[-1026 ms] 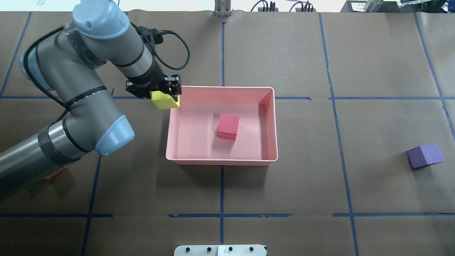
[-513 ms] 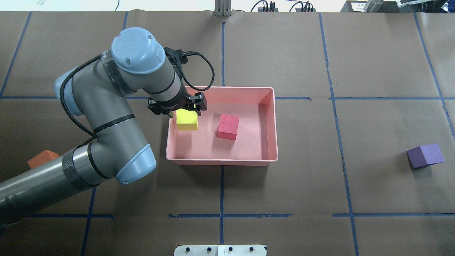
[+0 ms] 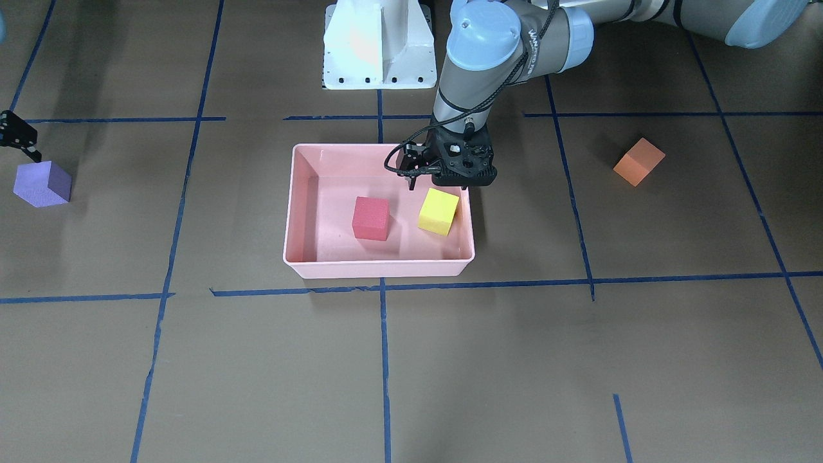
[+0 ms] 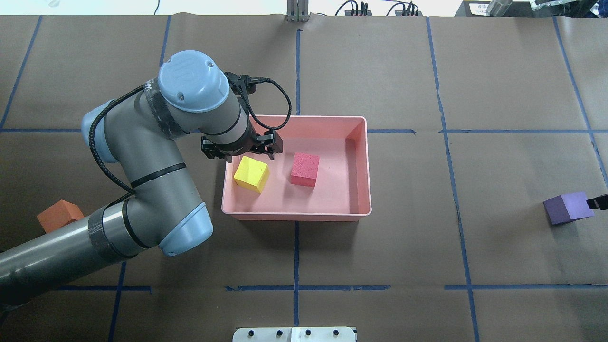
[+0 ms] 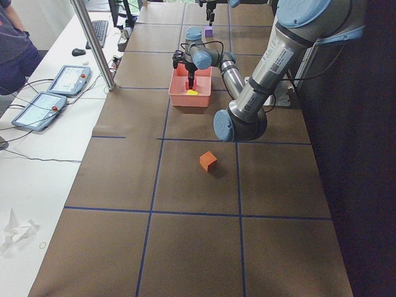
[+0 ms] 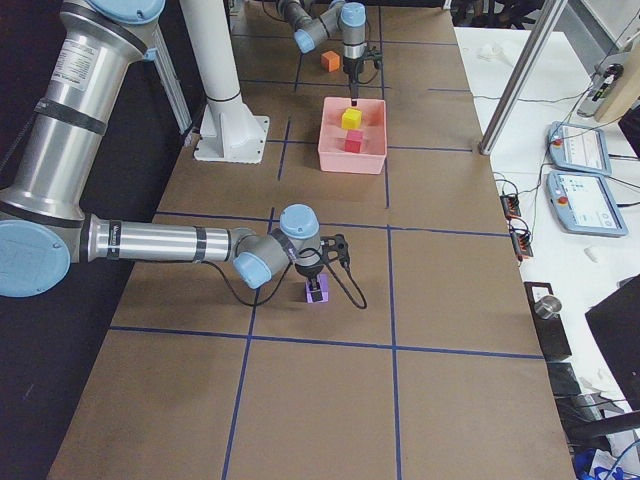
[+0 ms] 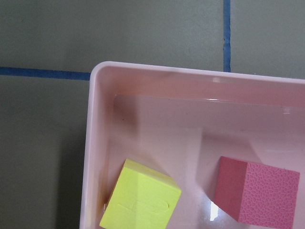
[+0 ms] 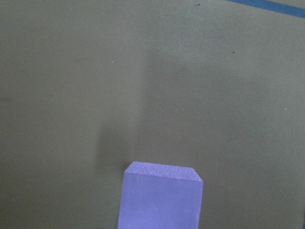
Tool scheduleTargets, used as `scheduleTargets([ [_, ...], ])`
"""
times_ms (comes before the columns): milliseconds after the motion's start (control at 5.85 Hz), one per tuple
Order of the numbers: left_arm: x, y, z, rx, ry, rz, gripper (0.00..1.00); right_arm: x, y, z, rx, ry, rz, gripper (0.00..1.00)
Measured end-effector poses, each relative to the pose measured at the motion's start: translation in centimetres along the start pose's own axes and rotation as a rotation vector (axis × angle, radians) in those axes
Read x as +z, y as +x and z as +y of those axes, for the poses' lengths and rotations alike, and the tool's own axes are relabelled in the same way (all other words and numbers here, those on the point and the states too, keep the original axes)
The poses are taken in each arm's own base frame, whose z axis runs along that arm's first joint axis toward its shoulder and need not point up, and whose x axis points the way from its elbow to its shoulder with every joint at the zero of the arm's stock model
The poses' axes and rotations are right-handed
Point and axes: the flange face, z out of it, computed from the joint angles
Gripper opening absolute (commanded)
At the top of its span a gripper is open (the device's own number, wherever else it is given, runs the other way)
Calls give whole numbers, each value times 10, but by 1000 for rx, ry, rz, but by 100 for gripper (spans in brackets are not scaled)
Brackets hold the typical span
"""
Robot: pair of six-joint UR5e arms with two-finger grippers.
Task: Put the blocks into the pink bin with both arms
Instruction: 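Grasp the purple cube with the right gripper while the left gripper withdraws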
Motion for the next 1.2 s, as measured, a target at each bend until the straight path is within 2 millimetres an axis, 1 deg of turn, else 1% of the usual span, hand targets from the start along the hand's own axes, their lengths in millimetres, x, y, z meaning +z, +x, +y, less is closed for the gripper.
scheduleTargets([
  [342, 0, -1, 0, 0, 1, 0, 100, 19, -3, 2, -3, -21, 9, 100],
  [513, 0, -2, 1, -1, 1, -1, 100, 33, -3, -3, -9, -31, 19, 100],
  [684, 0, -2, 1, 0, 1, -1, 100, 44, -5, -8, -17, -39, 23, 87],
  [855, 0, -2, 1, 0, 1, -1, 100, 50, -8, -10, -24, -46, 23, 45],
  [1026, 0, -3, 1, 0, 1, -1, 100, 53, -10, -10, -24, -55, 24, 26],
  [1197, 1, -3, 1, 1, -1, -1, 100, 52, -12, -10, -26, -57, 20, 26],
])
